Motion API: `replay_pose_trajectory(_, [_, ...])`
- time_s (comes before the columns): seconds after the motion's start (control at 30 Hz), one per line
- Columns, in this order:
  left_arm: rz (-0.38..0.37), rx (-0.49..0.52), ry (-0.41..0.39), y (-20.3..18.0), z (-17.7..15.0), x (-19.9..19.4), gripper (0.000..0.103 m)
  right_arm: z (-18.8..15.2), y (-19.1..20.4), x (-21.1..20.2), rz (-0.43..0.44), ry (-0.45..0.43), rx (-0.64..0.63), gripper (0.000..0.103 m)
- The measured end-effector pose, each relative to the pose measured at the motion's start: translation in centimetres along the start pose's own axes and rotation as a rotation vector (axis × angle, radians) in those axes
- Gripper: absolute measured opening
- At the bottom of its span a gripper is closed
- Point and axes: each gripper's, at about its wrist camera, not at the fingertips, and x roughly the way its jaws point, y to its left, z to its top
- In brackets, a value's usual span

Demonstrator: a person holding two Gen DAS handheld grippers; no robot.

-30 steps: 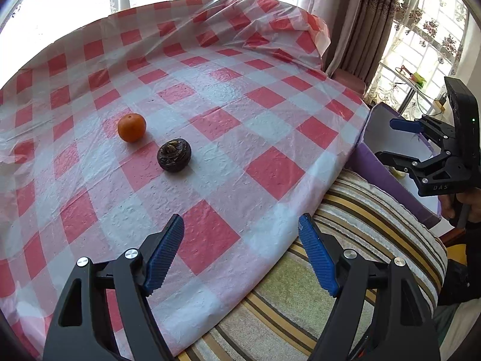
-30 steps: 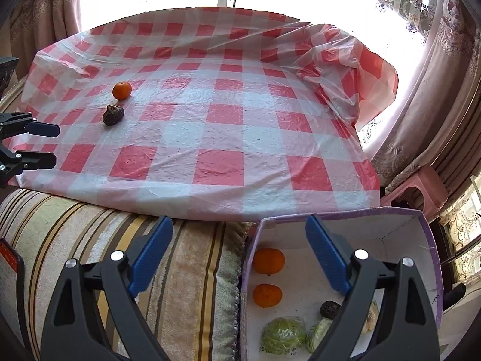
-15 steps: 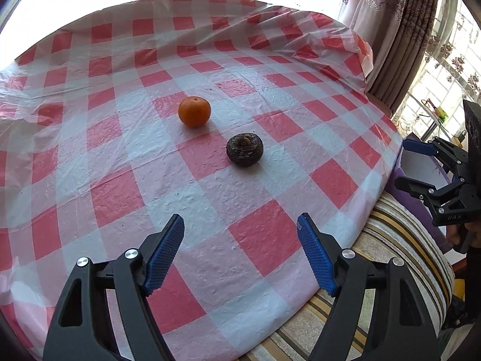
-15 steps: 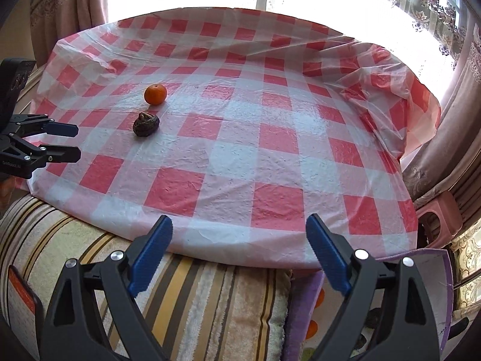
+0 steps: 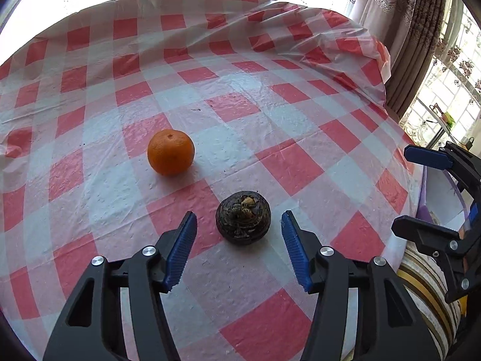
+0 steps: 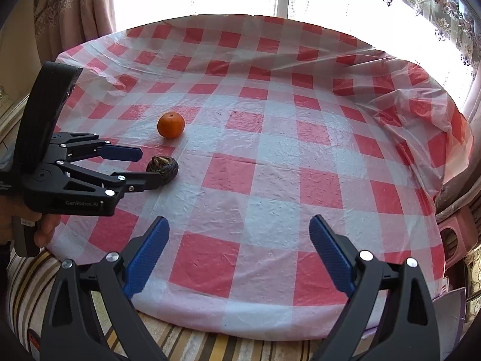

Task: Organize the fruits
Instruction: 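Grasp the dried fruit with the left tool while the right tool grasps the orange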

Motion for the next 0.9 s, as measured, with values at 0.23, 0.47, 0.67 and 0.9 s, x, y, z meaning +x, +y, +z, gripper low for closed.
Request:
replay_pose_trajectory(0.23, [0.012,0.02,0.006,0.2,-0.2,0.8,0.038,2.7,0.3,2.1,0.007,-0.016,0.028,0.095])
replay_pose_trajectory(0.47, [0.105,-0.096,-0.04,3.5,-2.0,-1.4,0.038,5.8,3.2,5.5,0.029,-0.018,0.003,0.095])
replay_pose_trajectory(0.67, [0.225,-0.17,-0.083,5.7,-3.5,-3.6,0.038,8.0,6.5,8.9,0.043,-0.013,-0.031,0.095])
replay_pose_trajectory(0.9, [0.262,-0.213,-0.118,6.6,-5.0,-4.8,0.038,9.6,9.1,11.5,0.051,-0.009,-0.061,0.093])
